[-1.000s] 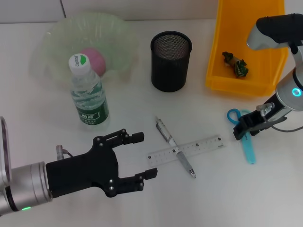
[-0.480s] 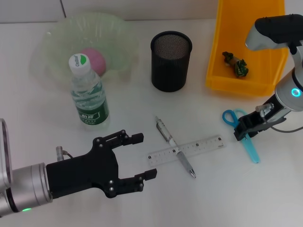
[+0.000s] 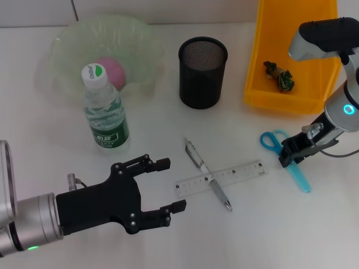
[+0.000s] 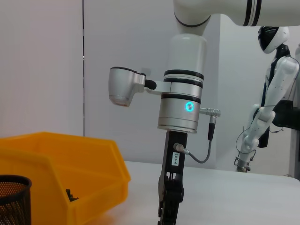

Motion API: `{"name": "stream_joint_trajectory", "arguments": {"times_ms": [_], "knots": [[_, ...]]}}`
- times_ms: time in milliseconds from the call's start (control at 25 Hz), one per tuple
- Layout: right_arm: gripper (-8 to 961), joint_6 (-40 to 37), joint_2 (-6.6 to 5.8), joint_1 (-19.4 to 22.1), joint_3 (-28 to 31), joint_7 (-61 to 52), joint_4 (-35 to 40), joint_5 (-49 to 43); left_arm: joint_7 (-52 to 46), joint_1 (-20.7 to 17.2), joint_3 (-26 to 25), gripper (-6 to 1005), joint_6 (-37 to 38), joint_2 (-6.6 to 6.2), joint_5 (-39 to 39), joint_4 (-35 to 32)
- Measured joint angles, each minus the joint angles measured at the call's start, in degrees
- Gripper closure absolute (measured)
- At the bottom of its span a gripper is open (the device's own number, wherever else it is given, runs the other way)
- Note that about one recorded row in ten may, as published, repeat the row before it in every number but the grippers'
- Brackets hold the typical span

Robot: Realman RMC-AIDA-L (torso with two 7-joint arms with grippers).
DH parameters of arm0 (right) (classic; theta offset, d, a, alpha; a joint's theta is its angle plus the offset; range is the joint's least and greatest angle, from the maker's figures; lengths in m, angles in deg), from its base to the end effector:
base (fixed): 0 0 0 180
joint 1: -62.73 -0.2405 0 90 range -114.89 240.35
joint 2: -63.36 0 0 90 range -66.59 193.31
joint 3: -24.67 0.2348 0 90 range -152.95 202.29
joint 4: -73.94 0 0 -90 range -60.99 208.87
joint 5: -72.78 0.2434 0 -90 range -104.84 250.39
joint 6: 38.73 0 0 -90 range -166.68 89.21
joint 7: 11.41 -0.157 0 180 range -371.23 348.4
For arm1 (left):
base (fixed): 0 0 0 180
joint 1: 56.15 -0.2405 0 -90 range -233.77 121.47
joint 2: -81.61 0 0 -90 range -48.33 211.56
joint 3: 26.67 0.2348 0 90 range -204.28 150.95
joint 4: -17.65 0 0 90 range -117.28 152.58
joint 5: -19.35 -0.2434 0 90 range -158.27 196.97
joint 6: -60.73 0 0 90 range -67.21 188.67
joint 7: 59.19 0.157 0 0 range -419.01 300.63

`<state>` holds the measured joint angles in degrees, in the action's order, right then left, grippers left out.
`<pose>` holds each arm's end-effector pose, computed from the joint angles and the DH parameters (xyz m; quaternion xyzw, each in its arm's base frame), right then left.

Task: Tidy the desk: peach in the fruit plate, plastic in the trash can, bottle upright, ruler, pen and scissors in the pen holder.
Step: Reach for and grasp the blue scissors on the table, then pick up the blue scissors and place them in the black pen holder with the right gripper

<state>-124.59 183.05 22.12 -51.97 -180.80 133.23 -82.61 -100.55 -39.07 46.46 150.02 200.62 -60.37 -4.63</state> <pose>0.2078 0.3855 -0.0266 -0.7891 0.5434 -0.2103 0.1944 -0.2781 0.2514 -0.0774 -0.9336 -0.0705 -0.3269 0.1289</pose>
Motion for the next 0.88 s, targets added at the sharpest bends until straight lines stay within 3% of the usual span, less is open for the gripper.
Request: {"name": "stream_joint_trajectory", "arguments": {"times_ms": [560, 880], "knots": [[681, 0.1, -0.26, -1.1, -1.7, 0.1, -1.7, -0.1, 0.0, 0.5, 0.0, 205, -0.1, 0.09, 0.0, 0.0], [688, -0.2, -0.13, 0.0, -3.6, 0.1, 1.6, -0.2, 0.0, 0.7, -0.2, 205, -0.1, 0.09, 0.0, 0.0]]}}
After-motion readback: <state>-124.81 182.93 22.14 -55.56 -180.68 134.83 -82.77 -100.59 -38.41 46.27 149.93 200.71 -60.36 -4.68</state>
